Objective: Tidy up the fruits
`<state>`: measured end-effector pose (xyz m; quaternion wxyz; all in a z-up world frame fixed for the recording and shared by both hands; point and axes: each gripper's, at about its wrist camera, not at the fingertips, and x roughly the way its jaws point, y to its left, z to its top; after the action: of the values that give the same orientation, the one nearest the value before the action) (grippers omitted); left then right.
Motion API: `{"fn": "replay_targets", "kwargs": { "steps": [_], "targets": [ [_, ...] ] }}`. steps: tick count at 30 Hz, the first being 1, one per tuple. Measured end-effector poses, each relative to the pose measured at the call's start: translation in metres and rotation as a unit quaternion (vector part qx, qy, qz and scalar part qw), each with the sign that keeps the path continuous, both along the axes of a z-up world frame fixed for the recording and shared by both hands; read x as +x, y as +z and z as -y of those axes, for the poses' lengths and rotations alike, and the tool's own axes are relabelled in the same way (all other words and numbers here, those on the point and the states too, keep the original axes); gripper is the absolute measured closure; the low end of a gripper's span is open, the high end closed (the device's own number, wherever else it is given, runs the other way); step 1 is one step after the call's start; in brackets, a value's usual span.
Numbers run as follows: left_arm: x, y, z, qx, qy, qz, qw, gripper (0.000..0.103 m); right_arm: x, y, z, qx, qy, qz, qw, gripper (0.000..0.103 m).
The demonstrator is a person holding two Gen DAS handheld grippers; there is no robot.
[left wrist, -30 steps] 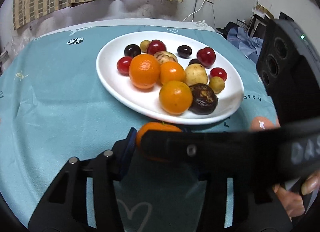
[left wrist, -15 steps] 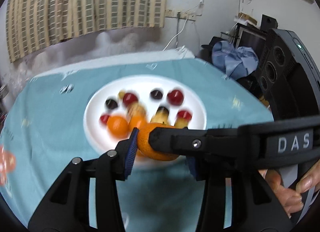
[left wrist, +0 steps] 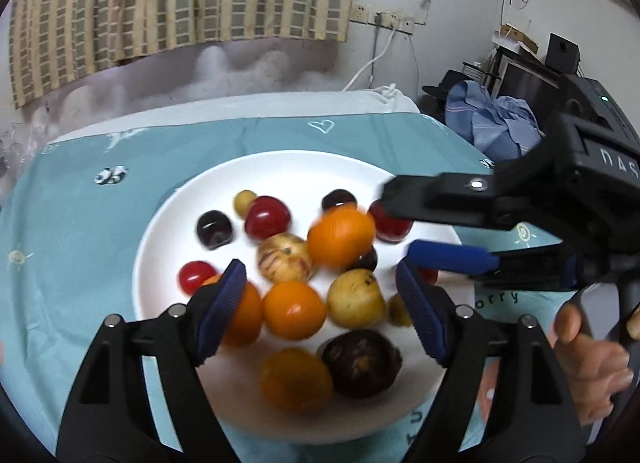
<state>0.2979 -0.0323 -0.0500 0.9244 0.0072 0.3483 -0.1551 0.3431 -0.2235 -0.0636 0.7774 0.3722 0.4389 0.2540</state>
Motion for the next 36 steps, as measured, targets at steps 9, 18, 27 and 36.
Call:
{"fn": "replay_targets", "kwargs": {
  "steps": [9,18,27,36],
  "targets": [
    [-0.094,0.014,-0.015,0.065,0.092,0.065,0.9916,0.002,-0.112,0.035,-0.022,-0.214,-0.055,0.133,0.966,0.019],
    [-0.137,0.009,-0.037,0.049,0.139,0.051,0.9878,0.002,-0.171,0.027,-0.051,-0.329,-0.083,0.242,0.909,0.001],
    [-0.142,0.011,-0.033,0.062,0.151,0.063,0.9846,0.002,-0.165,0.018,-0.045,-0.316,-0.091,0.219,0.919,0.001],
    [-0.142,0.016,-0.038,0.05,0.155,0.065,0.9845,0.002,-0.172,0.023,-0.053,-0.347,-0.091,0.245,0.901,0.001]
  ]
}}
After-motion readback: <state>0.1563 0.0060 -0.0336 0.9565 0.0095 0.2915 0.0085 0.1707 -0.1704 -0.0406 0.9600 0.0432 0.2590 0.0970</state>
